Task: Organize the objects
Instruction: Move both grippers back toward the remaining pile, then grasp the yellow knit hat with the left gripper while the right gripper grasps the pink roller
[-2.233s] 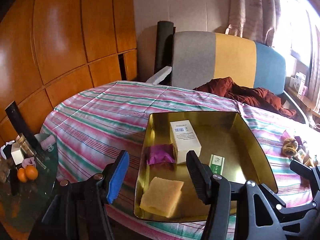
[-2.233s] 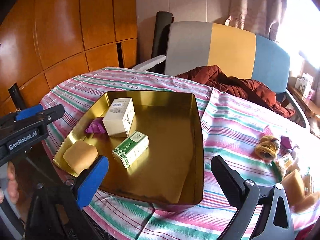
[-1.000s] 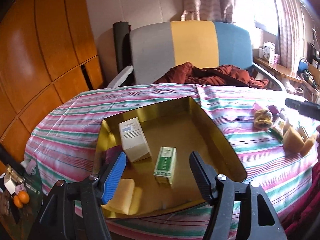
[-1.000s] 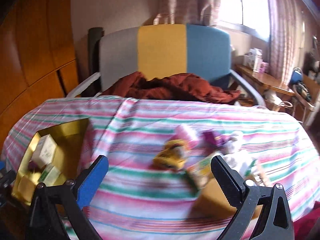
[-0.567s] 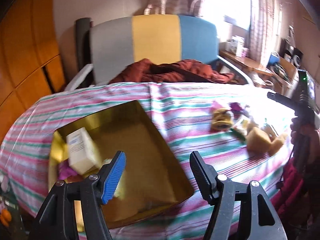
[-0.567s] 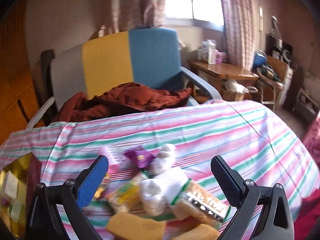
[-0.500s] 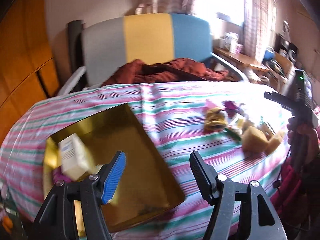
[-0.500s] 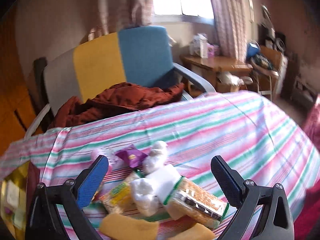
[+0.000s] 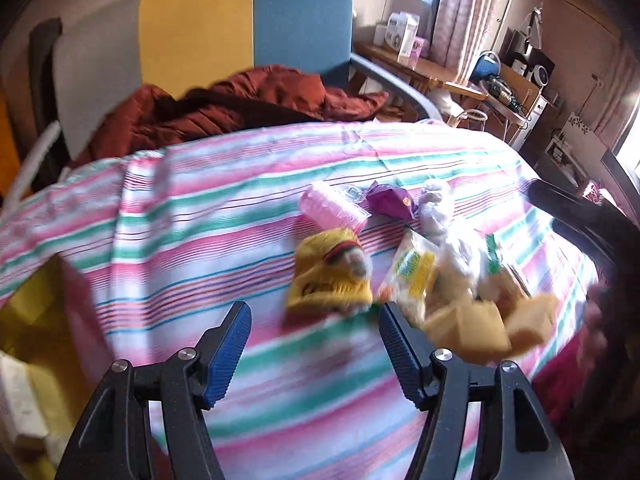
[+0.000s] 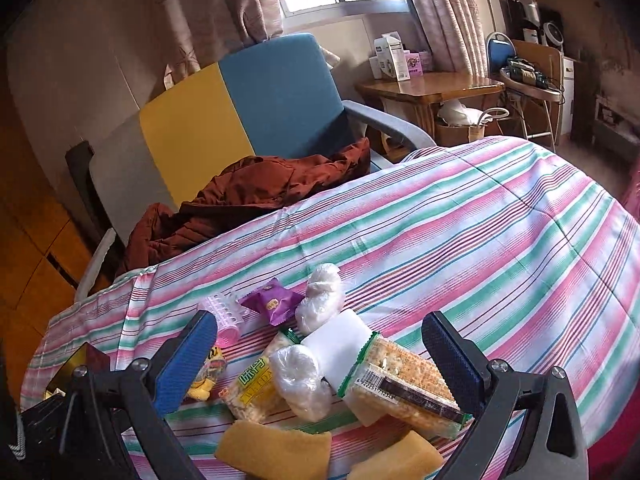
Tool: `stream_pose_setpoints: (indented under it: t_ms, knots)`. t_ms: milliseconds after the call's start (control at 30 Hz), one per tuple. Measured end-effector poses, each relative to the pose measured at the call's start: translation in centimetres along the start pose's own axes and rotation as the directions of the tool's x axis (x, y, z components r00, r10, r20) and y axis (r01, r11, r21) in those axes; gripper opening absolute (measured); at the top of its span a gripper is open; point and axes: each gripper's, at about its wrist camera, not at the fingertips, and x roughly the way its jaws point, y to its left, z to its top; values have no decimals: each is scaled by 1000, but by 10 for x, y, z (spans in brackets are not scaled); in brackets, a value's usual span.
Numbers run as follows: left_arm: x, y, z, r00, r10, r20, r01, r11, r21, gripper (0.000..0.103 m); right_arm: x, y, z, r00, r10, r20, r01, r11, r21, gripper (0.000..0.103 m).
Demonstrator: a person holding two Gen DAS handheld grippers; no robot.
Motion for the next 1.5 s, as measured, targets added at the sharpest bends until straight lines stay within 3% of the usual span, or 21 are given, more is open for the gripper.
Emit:
stream_pose_setpoints:
  t_ms: [267,333,433,600,700,867,1133,1200,1300,1367,1400,1433,1500]
  knots:
    - [71,-1,24,995,-15,-98,10,999,-42,66,6,3,0,999,25,-32,-25,1000,-7,103]
    - [79,5,19,990,-71,-126,62,995,-73,52,8,5,-1,999,29,-40,-30,999,-15,103]
    - [66,1,7,993,-57,-99,54,998,-34,43,9,10,-4,999,30,-46,-32,999,-42,103]
    - [37,-1,-29,993,-60,-101,58,998,-22,42,13,22,-9,997,42,-69,-49,993,-103,103]
    - [26,1,-46,992,-64,-109,62,998,-28,42,19,32,-15,990,85,-115,-101,985,-138,103]
    - [9,1,-67,992,-74,-100,71,997,-27,42,40,60,-31,939,211,-273,-261,952,-161,94]
    - [1,0,-81,996,-61,-61,61,998,-10,42,67,125,-49,891,188,-414,-351,862,-365,93]
    - [0,-1,-83,997,-60,-53,60,998,-4,42,77,139,-52,873,185,-451,-380,838,-392,93]
    - [0,0,-85,997,-63,-45,63,998,-1,42,94,154,-61,826,168,-539,-433,801,-414,93]
    - [0,1,-85,997,-66,-40,66,998,-1,42,104,162,-68,814,135,-565,-438,782,-444,91]
    - [1,1,-85,997,-67,-40,67,998,-2,42,109,164,-72,812,112,-573,-431,777,-458,87]
    - [1,1,-85,997,-67,-40,67,998,-2,42,112,165,-76,812,94,-576,-423,776,-468,66]
    - [1,2,-86,997,-71,-35,71,997,4,42,116,161,-77,812,101,-574,-419,787,-453,62]
